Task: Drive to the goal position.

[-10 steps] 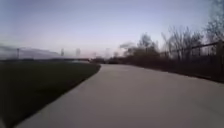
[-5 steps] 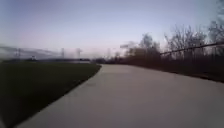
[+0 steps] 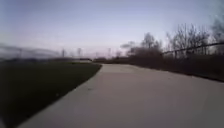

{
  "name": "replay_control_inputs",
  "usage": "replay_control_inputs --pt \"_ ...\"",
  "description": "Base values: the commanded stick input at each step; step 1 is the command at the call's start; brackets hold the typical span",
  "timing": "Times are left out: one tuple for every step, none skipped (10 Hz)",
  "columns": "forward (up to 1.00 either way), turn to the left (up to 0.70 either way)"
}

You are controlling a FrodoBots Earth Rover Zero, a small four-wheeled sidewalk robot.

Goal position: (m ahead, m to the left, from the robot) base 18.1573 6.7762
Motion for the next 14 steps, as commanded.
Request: replay_control_inputs --pt "1.0 0.03" --pt "1.0 0.02" --pt "1.0 0.02" --pt "1.0 0.02" --pt "1.0 0.01" --pt "1.0 0.01" --pt "1.0 -0.16" --pt "1.0 -0.16" --pt "1.0 0.0" --pt "1.0 0.0" --pt "1.0 0.0" --pt "1.0 0.0" --pt "1.0 0.0" --pt "1.0 0.0"
